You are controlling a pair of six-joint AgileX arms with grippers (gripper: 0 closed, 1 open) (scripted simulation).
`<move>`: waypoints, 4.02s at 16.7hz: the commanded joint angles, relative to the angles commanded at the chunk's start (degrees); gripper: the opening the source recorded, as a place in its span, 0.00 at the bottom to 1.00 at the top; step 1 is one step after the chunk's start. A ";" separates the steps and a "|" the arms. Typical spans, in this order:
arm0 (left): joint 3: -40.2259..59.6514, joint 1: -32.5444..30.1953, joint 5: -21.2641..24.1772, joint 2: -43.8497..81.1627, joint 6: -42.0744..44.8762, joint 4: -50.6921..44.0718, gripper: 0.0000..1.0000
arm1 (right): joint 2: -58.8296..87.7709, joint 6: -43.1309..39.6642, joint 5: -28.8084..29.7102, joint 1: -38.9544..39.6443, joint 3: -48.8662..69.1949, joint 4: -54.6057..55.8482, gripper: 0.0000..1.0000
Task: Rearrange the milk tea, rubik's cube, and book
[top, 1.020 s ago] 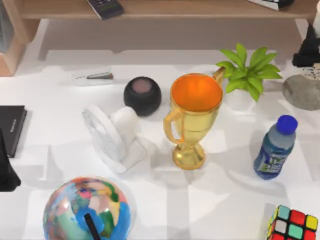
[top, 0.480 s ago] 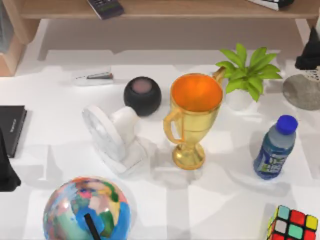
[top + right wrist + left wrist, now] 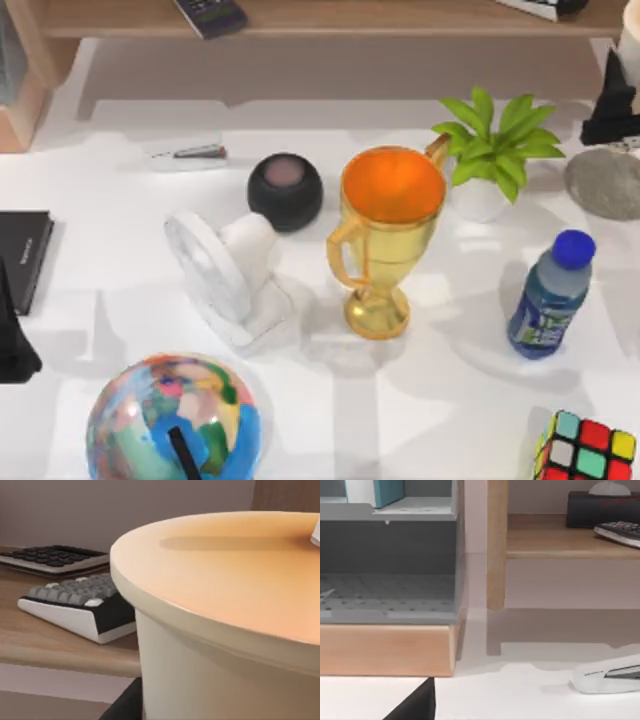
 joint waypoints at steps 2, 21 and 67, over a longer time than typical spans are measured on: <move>0.00 0.00 0.00 0.00 0.00 0.00 1.00 | 2.67 1.38 1.31 -0.75 0.46 -0.63 0.00; 0.00 0.00 0.00 0.00 0.00 0.00 1.00 | 6.23 4.05 4.00 -1.22 1.79 -1.86 0.90; 0.00 0.00 0.00 0.00 0.00 0.00 1.00 | -21.15 10.44 2.97 2.80 -3.43 -22.78 1.00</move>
